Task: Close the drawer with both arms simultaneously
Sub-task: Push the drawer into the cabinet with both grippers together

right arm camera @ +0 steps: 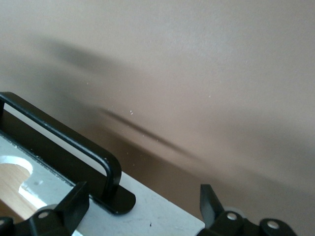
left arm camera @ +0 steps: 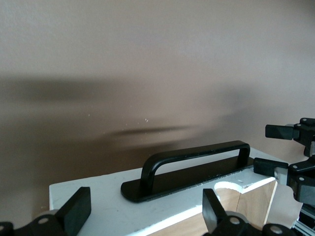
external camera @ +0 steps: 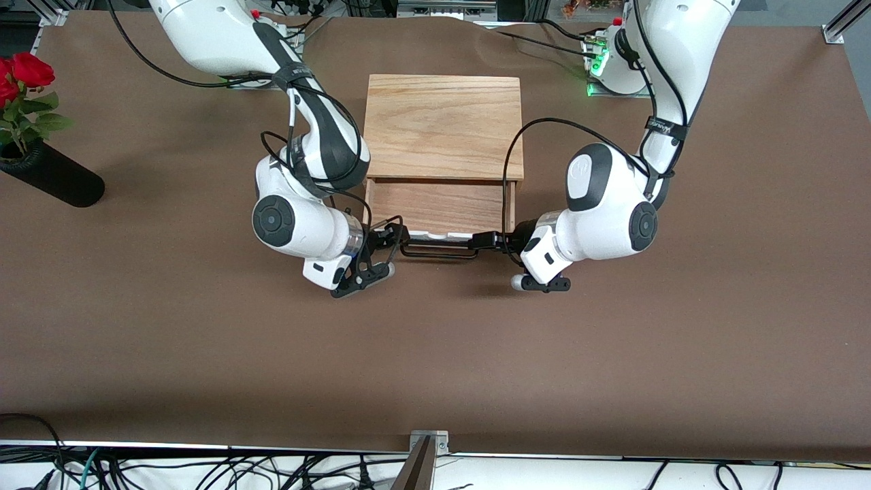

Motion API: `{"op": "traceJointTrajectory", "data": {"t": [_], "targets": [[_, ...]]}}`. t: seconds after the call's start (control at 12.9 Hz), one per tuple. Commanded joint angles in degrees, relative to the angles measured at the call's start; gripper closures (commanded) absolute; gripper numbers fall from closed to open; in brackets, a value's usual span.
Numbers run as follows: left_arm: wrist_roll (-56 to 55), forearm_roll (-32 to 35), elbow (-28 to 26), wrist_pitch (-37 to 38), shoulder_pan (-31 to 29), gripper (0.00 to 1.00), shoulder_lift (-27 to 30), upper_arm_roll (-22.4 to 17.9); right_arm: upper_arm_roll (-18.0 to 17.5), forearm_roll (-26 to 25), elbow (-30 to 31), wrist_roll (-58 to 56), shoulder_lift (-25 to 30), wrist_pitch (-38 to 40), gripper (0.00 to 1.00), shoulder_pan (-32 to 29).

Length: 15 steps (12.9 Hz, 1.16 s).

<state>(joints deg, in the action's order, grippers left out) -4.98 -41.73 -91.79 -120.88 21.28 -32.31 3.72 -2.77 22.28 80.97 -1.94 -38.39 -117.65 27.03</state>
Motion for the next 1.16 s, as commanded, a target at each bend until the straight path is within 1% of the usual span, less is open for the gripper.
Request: {"op": "traceJointTrajectory", "data": {"t": [0.0,0.15,0.39,0.54,0.7,1.08], "targets": [[0.15,2.95,-1.54,6.17,0.43,0.00,0.32,-0.03,0.13,0.93,-0.37,-0.08,-0.10,4.96,0.00,0.66],[0.14,3.94,-1.54,7.67,0.43,0.00,0.32,-0.03,0.13,1.01,-0.37,-0.08,-0.10,7.51,0.00,0.74],[0.14,4.02,-2.95,9.16,0.43,0.00,0.50,-0.12,0.13,1.10,-0.29,0.10,-0.10,11.11,0.00,1.88],[0.32,5.33,-2.86,12.93,0.43,0.00,0.85,-0.29,0.13,1.10,-0.29,0.19,-0.10,14.45,0.00,2.33],[0.32,10.07,-2.78,16.44,0.34,0.00,1.73,-0.12,0.13,1.10,-0.29,0.27,-0.19,16.30,0.00,2.94],[0.32,10.26,-2.69,22.60,0.25,0.00,2.52,0.06,0.13,1.10,-0.29,0.19,-0.19,22.27,0.00,3.91]]}}
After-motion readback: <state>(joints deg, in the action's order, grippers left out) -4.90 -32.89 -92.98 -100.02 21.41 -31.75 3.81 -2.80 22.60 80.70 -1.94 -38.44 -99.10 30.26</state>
